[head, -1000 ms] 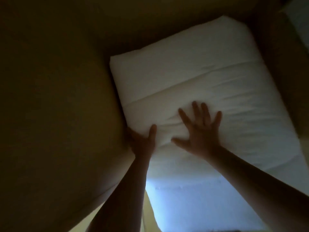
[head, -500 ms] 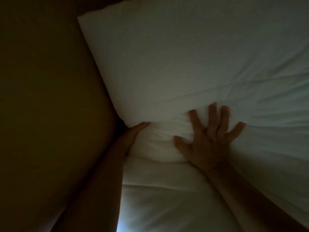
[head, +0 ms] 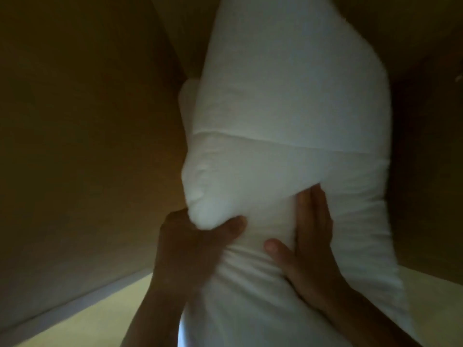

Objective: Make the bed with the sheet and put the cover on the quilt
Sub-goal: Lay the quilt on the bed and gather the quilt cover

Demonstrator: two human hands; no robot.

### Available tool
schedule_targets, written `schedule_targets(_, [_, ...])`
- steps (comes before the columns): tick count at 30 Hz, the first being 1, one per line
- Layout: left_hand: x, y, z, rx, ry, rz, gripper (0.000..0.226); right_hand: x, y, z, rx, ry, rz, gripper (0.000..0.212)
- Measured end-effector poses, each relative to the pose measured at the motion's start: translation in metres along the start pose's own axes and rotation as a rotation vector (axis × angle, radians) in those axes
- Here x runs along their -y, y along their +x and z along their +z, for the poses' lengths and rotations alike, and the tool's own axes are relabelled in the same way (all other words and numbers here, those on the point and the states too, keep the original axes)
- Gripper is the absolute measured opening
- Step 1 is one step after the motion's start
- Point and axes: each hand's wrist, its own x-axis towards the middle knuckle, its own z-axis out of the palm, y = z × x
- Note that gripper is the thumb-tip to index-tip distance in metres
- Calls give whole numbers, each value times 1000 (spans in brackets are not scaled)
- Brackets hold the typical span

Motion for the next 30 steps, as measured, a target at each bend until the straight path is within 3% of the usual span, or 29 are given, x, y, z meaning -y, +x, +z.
schedule_targets(3, [-33,-56,15,-50,583,125,53,7,-26,-31,35,233,62,99])
schedule_targets(4, [-31,-65,27,-31,653,153,56,3,-28,-33,16,283,113,102])
schedule_targets(7, [-15,-67,59,187,469,124,57,8,-38,-37,-112,369,261,119])
schedule_targets(11, [9,-56,71,490,243,130,66,9,-50,-46,-320,245,417,121])
schedule_targets(14, [16,-35,62,451,37,-50,62,7,-50,-54,-358,158,473,116])
schedule_targets(16, [18,-16,56,378,-141,-264,89,10,-47,-56,-317,91,497,111])
schedule_targets(18, [15,-4,53,329,-122,-368,122,15,-45,-57,-278,47,524,113])
schedule_targets(23, [10,-3,62,284,286,-190,105,28,-52,-43,-246,-142,544,121])
schedule_targets(25, [12,1,67,268,371,-98,88,29,-47,-35,-283,-181,557,119])
schedule_targets(27, [13,6,68,255,372,-87,69,26,-37,-30,-340,-236,558,112])
schedule_targets(30, [4,11,62,314,265,-142,65,16,-28,-29,-443,-253,521,92])
